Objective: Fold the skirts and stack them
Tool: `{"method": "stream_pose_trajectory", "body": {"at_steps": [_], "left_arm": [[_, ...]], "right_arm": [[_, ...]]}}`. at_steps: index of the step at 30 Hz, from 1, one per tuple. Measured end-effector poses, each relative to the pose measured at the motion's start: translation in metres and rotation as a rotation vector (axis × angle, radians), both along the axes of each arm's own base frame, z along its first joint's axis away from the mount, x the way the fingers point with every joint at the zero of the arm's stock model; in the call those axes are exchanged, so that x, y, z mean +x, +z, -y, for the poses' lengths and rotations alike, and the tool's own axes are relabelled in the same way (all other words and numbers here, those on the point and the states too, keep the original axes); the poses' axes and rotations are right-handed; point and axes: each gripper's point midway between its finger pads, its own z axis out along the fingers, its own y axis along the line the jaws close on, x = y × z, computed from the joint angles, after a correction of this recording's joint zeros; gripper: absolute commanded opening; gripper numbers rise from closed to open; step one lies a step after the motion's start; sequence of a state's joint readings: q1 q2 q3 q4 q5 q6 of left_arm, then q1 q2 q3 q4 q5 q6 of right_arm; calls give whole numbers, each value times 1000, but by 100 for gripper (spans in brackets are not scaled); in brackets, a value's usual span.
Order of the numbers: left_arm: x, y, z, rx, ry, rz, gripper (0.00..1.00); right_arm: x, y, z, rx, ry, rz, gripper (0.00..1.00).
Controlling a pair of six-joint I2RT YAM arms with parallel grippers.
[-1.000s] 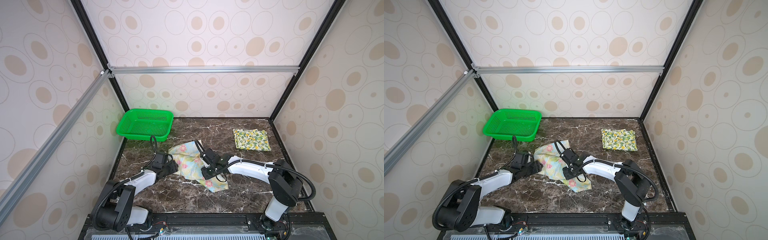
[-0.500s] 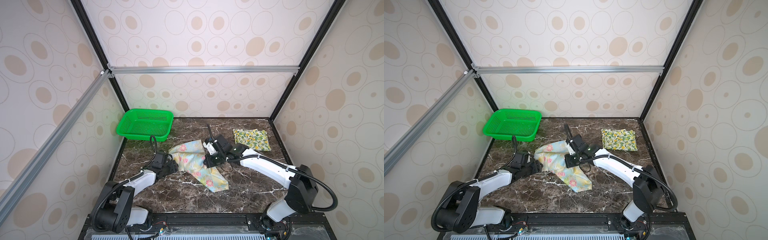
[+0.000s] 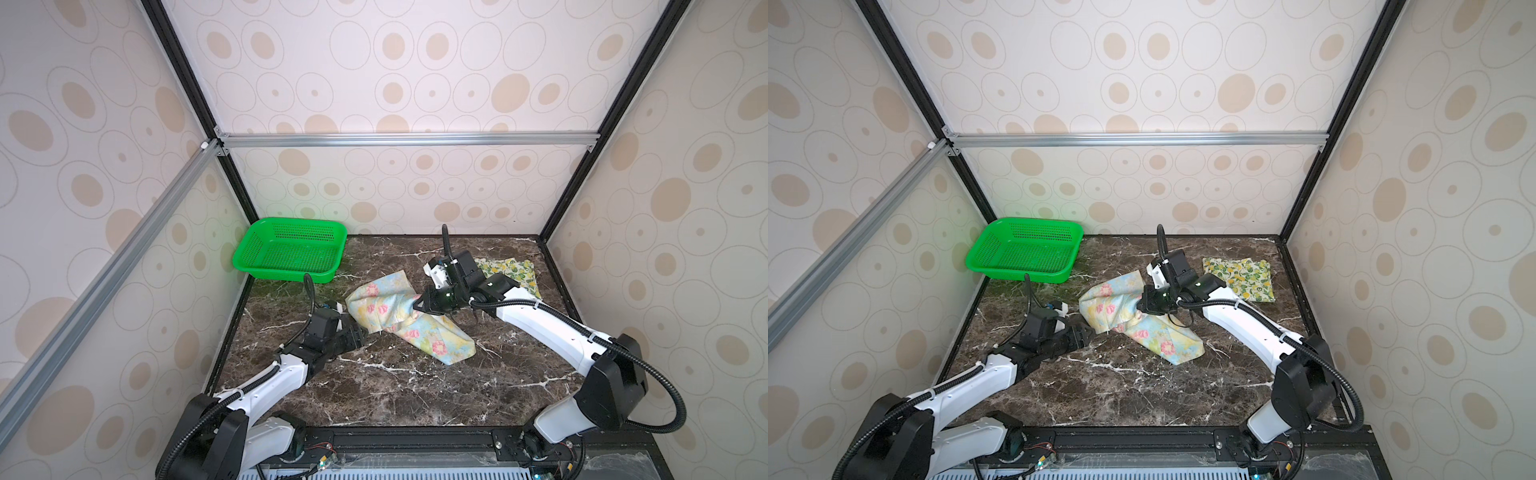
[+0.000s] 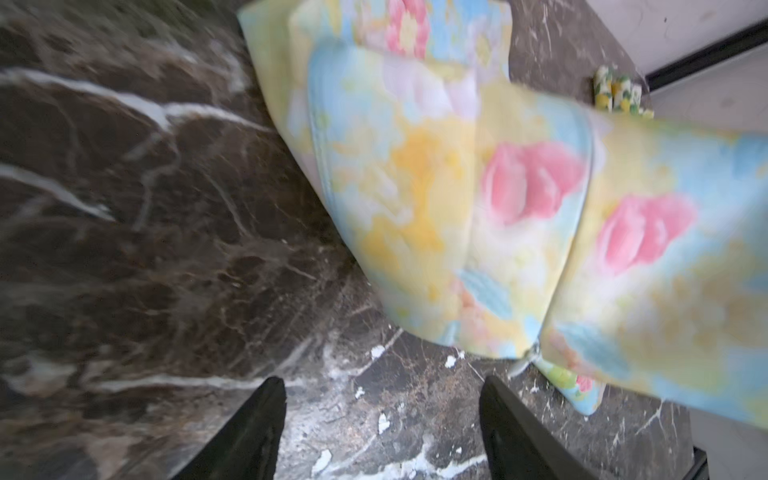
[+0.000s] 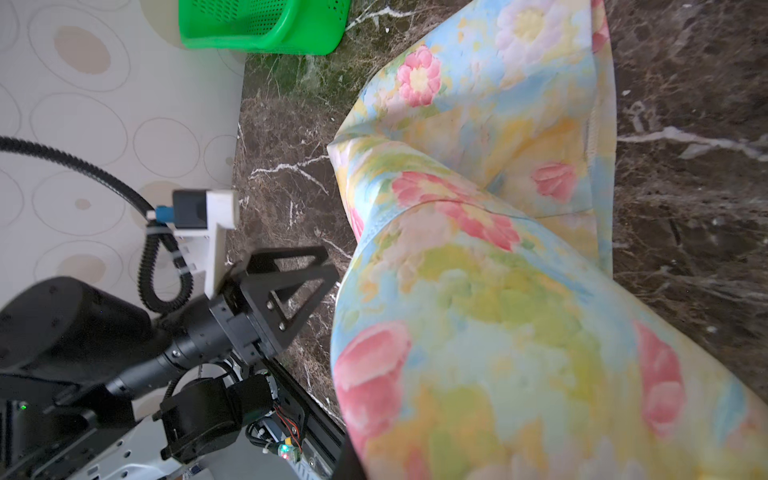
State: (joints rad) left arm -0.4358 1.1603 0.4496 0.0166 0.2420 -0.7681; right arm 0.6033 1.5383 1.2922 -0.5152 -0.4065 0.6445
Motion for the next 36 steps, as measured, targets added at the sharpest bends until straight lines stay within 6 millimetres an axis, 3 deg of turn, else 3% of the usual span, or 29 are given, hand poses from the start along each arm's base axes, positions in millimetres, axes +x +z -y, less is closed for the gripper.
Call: {"method": "stream_pose_trajectory", "body": {"at_steps": [5, 9, 17, 25, 36], "left_arm": [[-12, -22, 22, 79, -76, -41, 77], [-5, -37, 20, 174, -41, -44, 78], [32, -26, -3, 264, 138, 100, 78], [59, -17, 2, 243, 200, 206, 79], [95, 22, 10, 186, 286, 372, 80]], "right_arm": [[10, 3, -2, 55, -27, -21, 0], [9, 2, -7, 82, -15, -47, 0], [5, 7, -13, 117, 5, -68, 0], [5, 15, -15, 132, 15, -62, 0], [-3, 31, -16, 174, 28, -74, 0]]}}
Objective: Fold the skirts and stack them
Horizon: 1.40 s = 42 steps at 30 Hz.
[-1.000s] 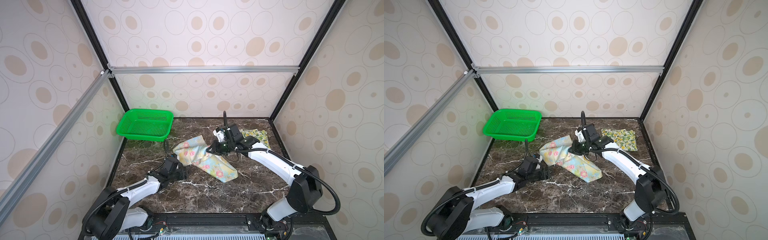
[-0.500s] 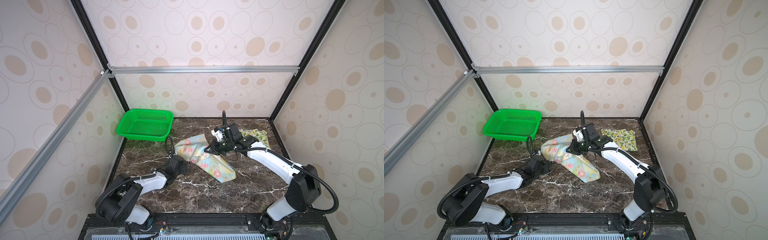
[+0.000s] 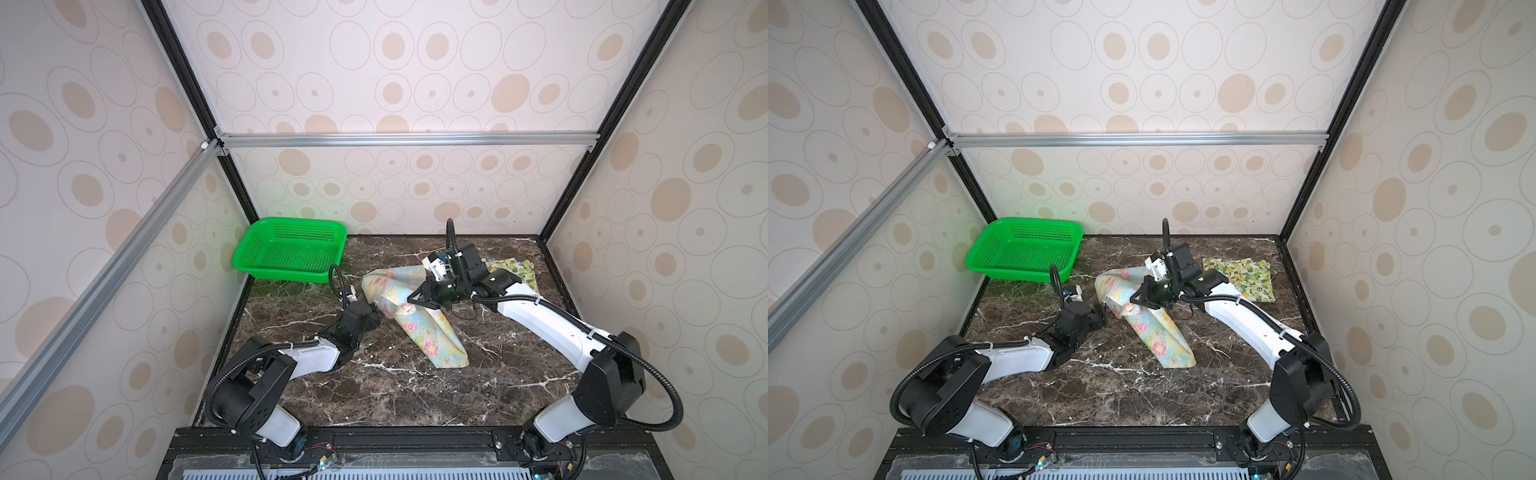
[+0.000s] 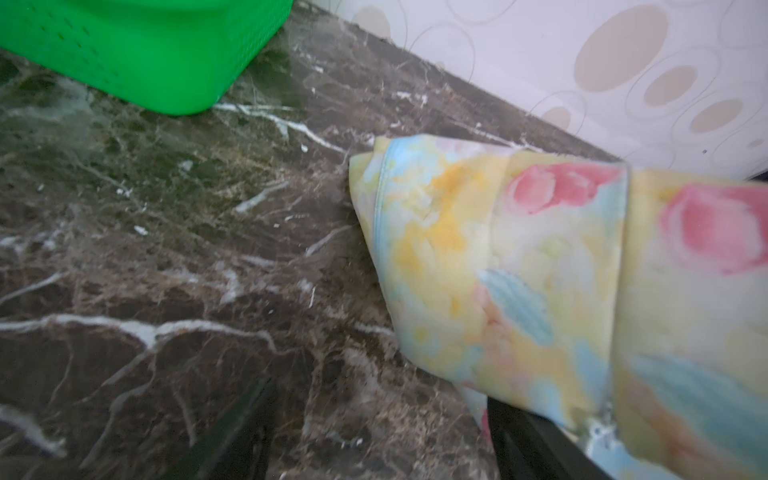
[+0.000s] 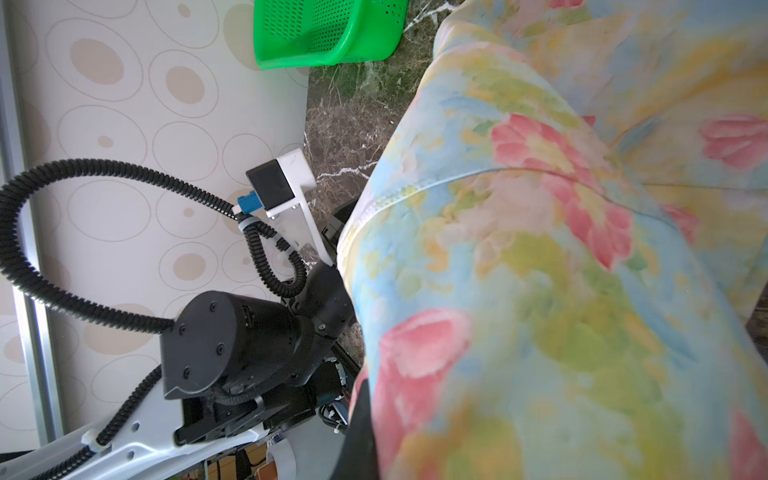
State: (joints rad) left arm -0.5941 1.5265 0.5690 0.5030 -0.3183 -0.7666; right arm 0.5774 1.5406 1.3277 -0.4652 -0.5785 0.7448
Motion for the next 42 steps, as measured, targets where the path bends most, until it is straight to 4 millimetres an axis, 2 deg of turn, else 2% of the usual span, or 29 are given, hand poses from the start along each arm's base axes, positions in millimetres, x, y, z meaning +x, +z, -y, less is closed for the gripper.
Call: {"method": "stream_pose_trajectory", "body": {"at_steps": [6, 16, 26, 30, 34, 37, 40, 42], "left_arm": [[12, 7, 5, -18, 12, 50, 79], [31, 25, 18, -42, 2, 121, 80], [36, 40, 45, -130, -111, 177, 80], [36, 37, 59, -164, -177, 185, 79], [35, 24, 72, -187, -234, 169, 77], [32, 17, 80, -201, -264, 154, 76], [31, 16, 84, -212, -281, 154, 67], [30, 18, 86, -220, -290, 158, 59]], "right_arm": [[-6, 15, 2, 24, 2, 18, 0], [-14, 19, 2, 40, 25, -7, 0], [-17, 46, 0, 83, 46, 28, 0], [-18, 59, -2, 108, 59, 44, 0], [-17, 70, -2, 124, 64, 57, 0], [-15, 75, 1, 126, 60, 61, 0], [-13, 80, 5, 126, 52, 69, 0], [-11, 82, 8, 123, 47, 73, 0]]}}
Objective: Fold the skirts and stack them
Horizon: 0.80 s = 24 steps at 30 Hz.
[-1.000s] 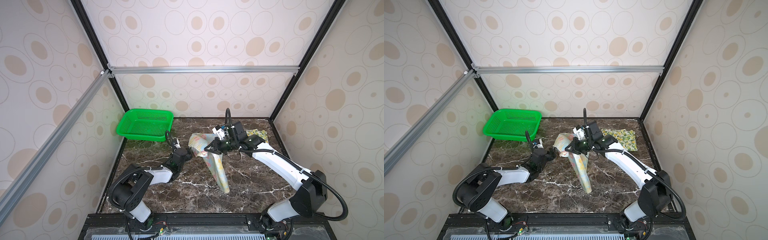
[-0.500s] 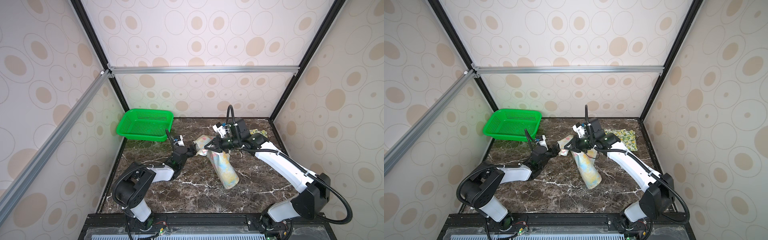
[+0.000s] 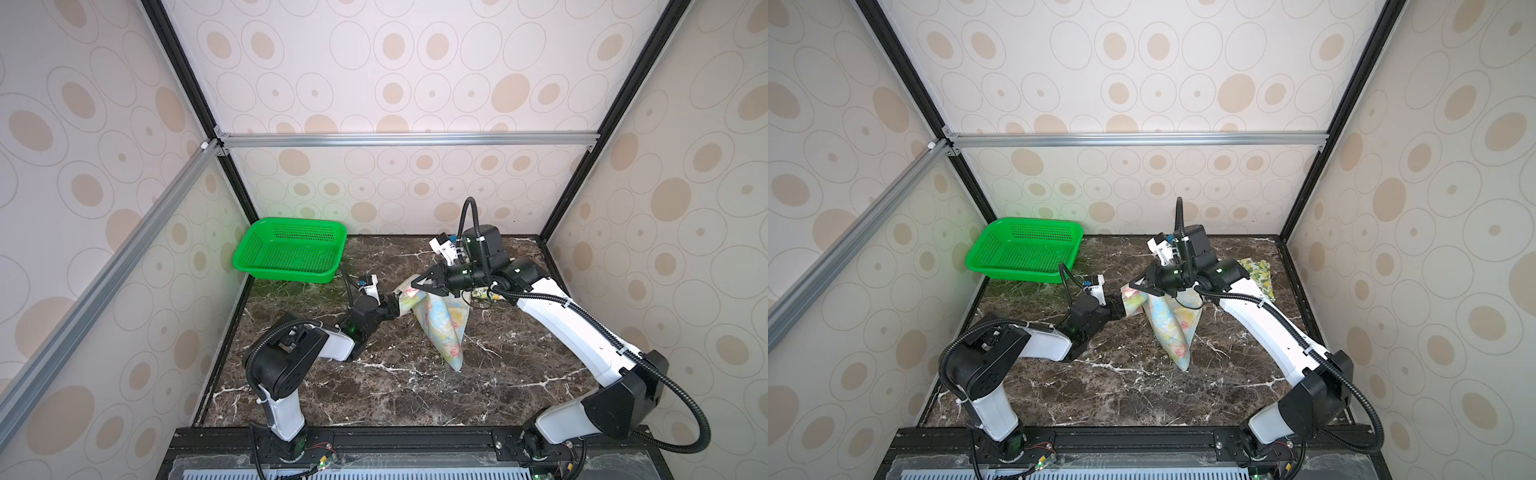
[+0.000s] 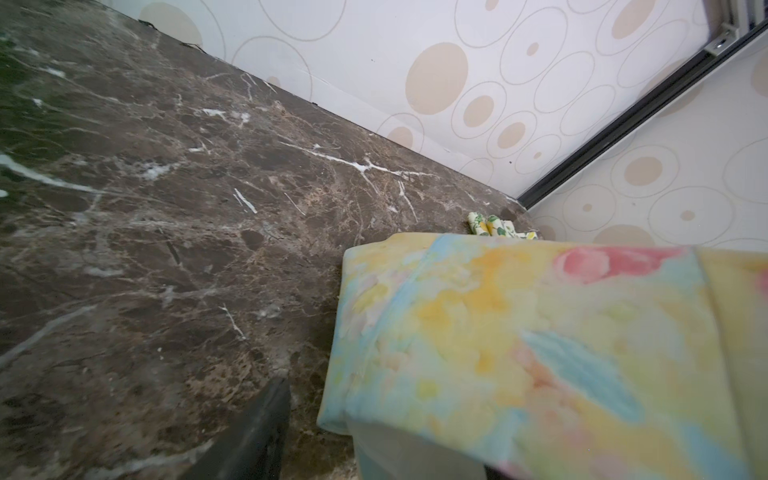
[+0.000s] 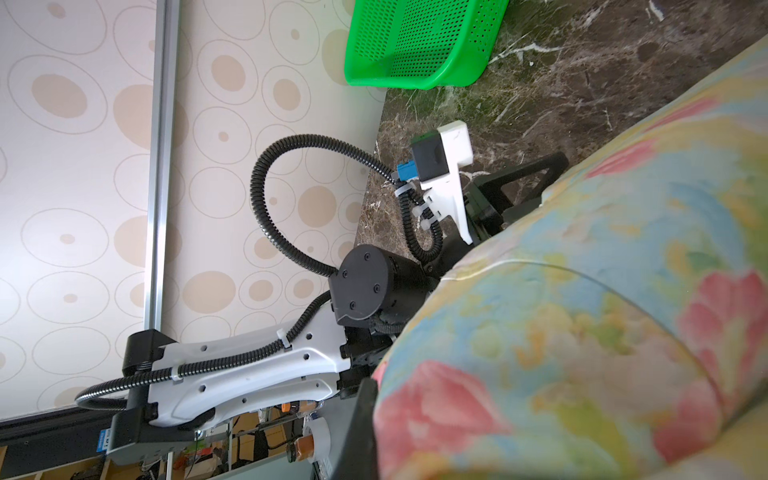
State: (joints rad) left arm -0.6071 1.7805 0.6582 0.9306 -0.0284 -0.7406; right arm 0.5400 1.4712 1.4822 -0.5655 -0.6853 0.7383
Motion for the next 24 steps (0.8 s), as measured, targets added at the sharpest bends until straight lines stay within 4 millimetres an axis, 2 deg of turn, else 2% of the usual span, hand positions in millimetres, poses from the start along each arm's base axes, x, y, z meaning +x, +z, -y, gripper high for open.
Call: {"method": "stream_pose_trajectory", "body": {"at_steps": [6, 11, 15, 19, 24], "left_arm": [[6, -1, 8, -12, -10, 7, 38], [11, -5, 14, -10, -19, 8, 0], [13, 1, 16, 8, -20, 31, 0], [13, 13, 6, 69, 11, 49, 0], [24, 54, -11, 194, 80, 100, 0]], "right_arm": [[1, 2, 6, -8, -9, -3, 0], [0, 8, 12, -9, -13, 6, 0], [4, 16, 20, -7, -30, 24, 0], [9, 18, 30, -8, -48, 36, 0], [20, 21, 43, -11, -67, 74, 0]]}}
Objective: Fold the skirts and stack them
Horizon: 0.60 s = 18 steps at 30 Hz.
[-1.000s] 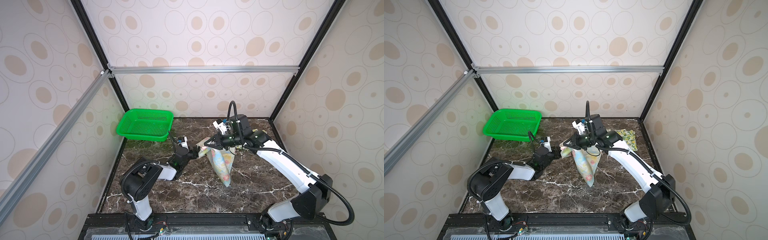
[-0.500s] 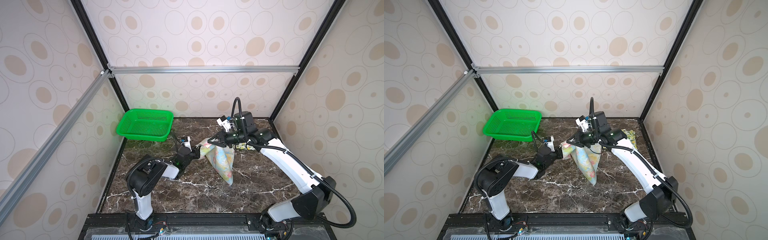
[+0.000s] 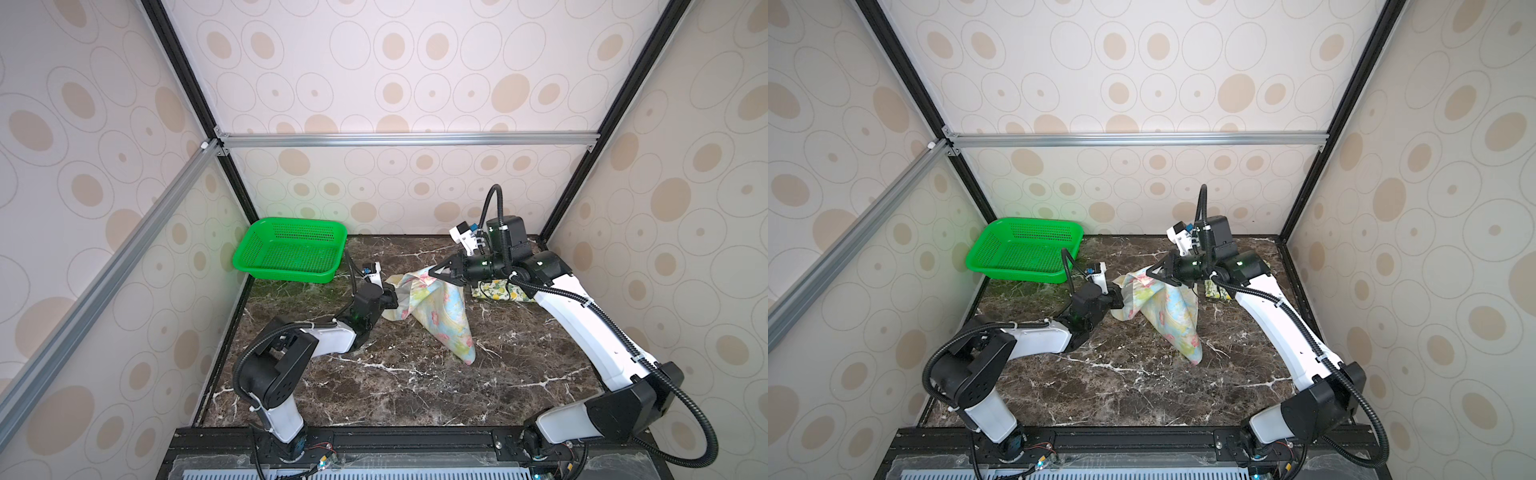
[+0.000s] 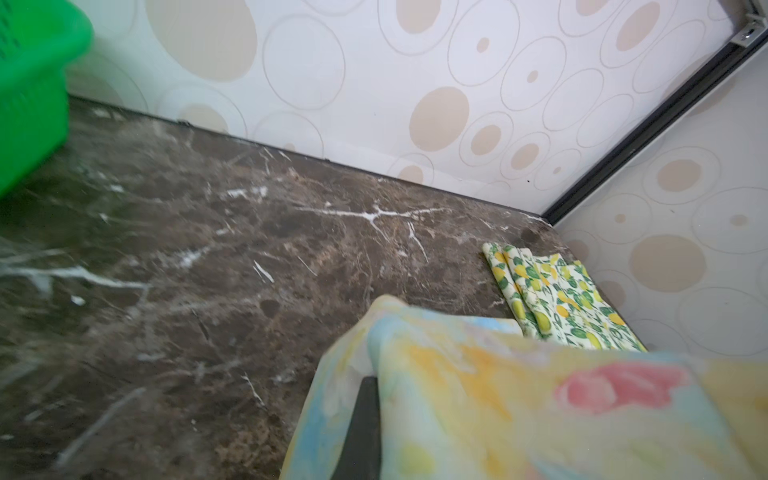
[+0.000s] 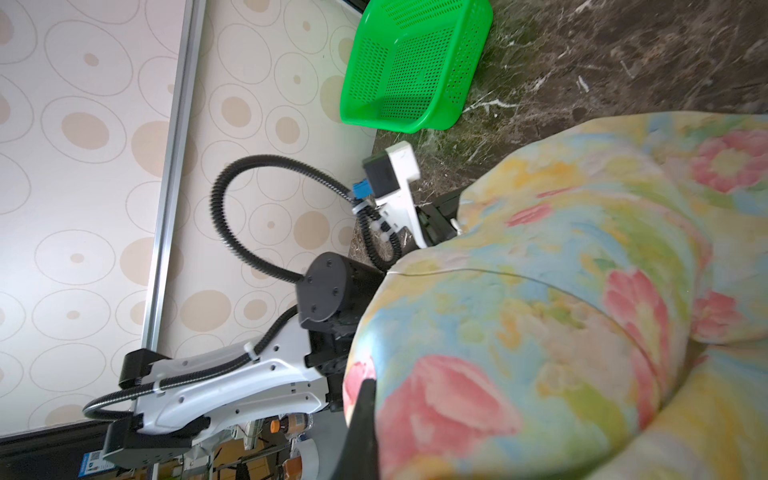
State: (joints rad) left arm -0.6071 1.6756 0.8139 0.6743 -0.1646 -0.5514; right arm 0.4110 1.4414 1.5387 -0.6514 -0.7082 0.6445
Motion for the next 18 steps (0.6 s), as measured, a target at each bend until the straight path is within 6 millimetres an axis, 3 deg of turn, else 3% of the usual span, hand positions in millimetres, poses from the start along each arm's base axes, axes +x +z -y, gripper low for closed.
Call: {"method": "stream_pose_trajectory", "body": {"at_steps": [4, 10, 14, 18], "left_arm": [[17, 44, -13, 105, 49, 59, 0], [45, 106, -46, 235, 130, 124, 0], [59, 147, -67, 313, 186, 166, 0], [62, 193, -74, 348, 214, 232, 0]], "right_arm": [[17, 2, 11, -6, -14, 42, 0], [65, 8, 26, -35, -25, 155, 0], [96, 31, 38, -47, -21, 289, 0], [104, 56, 44, -57, -13, 410, 0]]}}
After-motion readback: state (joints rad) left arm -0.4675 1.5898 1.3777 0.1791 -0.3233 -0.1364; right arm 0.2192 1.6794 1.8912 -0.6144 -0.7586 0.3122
